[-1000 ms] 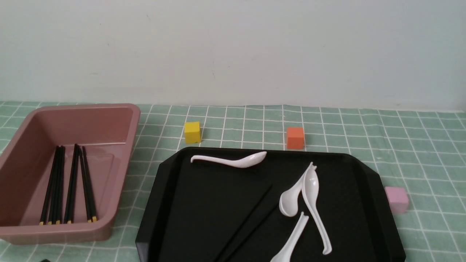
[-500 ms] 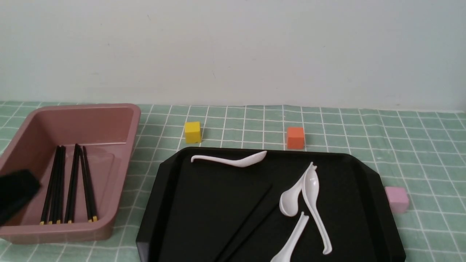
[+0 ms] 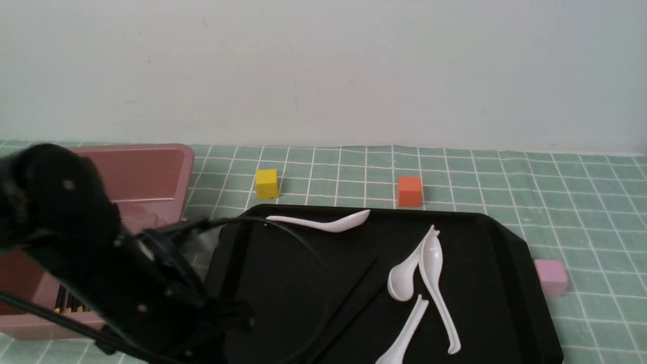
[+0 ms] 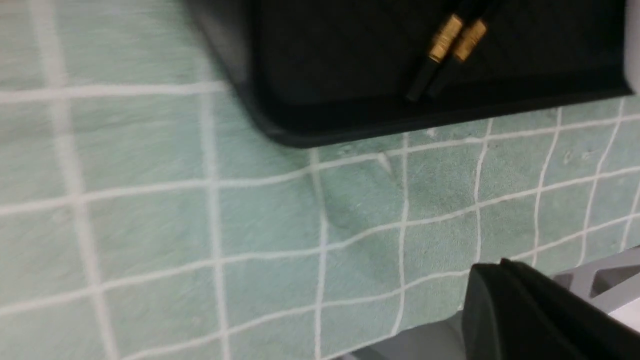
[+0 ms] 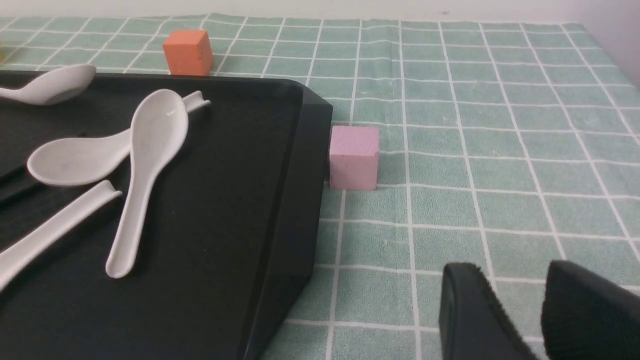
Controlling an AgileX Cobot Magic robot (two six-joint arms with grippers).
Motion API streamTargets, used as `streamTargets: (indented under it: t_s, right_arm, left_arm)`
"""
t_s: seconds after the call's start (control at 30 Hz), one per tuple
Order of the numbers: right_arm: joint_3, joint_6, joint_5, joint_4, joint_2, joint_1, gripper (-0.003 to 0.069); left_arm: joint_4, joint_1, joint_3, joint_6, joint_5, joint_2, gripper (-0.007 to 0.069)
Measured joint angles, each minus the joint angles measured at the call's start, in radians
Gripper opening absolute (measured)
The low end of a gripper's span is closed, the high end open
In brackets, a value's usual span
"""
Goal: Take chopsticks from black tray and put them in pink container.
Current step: 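Reach over to the black tray and grasp a pair of chopsticks with the left gripper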
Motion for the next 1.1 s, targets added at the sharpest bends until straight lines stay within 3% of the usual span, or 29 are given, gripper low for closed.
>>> streamTargets:
  t_s: [0.17,0.43,0.53,0.77,1.1]
  right_arm:
    - [0.0,0.0,0.0,0.0,0.0,0.0,0.024]
    - [0.0,0.0,0.0,0.0,0.0,0.0,0.024]
    - [0.0,0.0,0.0,0.0,0.0,0.0,0.024]
    - [0.0,0.0,0.0,0.0,0.0,0.0,0.024]
    - [0.0,0.0,0.0,0.002,0.0,0.0,0.024]
  left_arm:
    - [0.062,-0.09,-0.096,-0.031,-0.03,0.142,0.0024]
    - [0.224,-0.244,-0.292,-0.045,-0.073,0.303,0.0327]
    - [0.305,-0.279,-0.309,-0.035,-0.114,0.334,0.0399]
    - [0.374,-0.292,-0.311,-0.027,-0.164,0.408,0.0432]
    - [0.381,-0.292,-0.33,-0.026,-0.169,0.484,0.0407]
